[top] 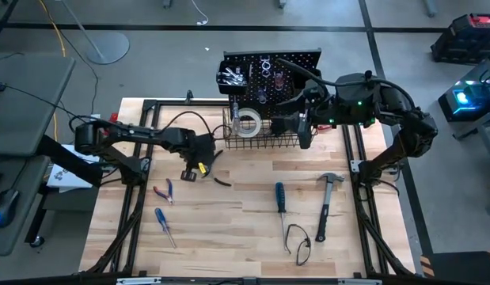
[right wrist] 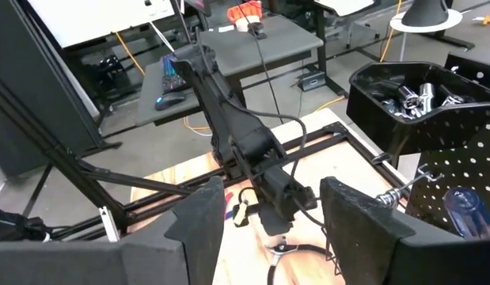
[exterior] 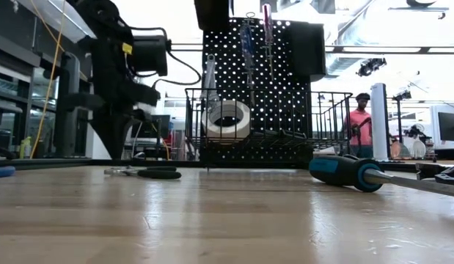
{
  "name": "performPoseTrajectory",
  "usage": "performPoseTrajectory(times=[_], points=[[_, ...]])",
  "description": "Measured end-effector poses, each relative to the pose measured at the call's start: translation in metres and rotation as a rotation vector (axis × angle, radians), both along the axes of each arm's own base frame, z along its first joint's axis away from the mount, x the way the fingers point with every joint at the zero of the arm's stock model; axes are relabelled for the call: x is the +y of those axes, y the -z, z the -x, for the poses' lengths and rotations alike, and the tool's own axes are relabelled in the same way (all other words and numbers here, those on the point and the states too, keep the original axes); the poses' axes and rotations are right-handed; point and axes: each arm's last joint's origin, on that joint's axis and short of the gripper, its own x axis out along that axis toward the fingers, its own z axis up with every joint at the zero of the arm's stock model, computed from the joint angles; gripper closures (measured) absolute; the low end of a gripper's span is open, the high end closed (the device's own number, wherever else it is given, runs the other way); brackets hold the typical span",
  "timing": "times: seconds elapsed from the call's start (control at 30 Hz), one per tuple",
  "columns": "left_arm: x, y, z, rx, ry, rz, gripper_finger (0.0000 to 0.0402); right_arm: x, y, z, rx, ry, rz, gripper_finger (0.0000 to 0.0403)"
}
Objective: Hang tools onto peg board
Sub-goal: Put the black plier in the right black bin on the pegboard
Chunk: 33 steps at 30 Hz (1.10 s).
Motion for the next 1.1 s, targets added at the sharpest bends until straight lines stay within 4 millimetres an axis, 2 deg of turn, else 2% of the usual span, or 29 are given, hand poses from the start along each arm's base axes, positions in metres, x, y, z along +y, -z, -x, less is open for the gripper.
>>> performPoseTrajectory(times=[0.23,0.33,0.5,0.6,0.73,0.83,0.9,1.0,1.03,1.1], points=[[-0.004,-0.021,0.013,-0.043,-0.009,0.03,0.04,0.0,0.0,0.0,-0.001,-0.008,-0.014,0.0206],[-0.008,-0.035,0.021,-0.095,0.033,0.081,0.0401,0.002,0.004,-0.007,0.012,-0.036,-0.048,0.0206],[-0.012,-0.059,0.034,-0.222,0.074,0.073,0.0401,0.008,0.028,-0.036,0.142,-0.12,-0.072,0.0206],[-0.012,-0.064,0.035,-0.262,0.109,0.034,0.0401,0.009,0.047,-0.052,0.258,-0.107,-0.039,0.0206],[-0.007,-0.044,0.031,-0.242,0.084,-0.121,0.0401,0.009,0.074,-0.076,0.383,-0.025,0.01,0.0206],[-0.004,-0.024,0.028,-0.215,0.046,-0.188,0.0401,0.016,0.085,-0.085,0.43,0.034,0.069,0.0222],[-0.002,-0.013,0.024,-0.211,-0.012,-0.192,0.0401,0.023,0.089,-0.085,0.452,0.083,0.087,0.0263],[0.0,-0.005,0.016,-0.236,-0.114,-0.188,0.0401,0.034,0.096,-0.08,0.499,0.179,0.088,0.0366],[0.001,-0.002,0.012,-0.242,-0.139,-0.191,0.0401,0.039,0.098,-0.078,0.509,0.202,0.087,0.0384],[0.002,0.006,0.007,-0.236,-0.171,-0.193,0.0401,0.046,0.1,-0.073,0.533,0.241,0.064,0.0388]])
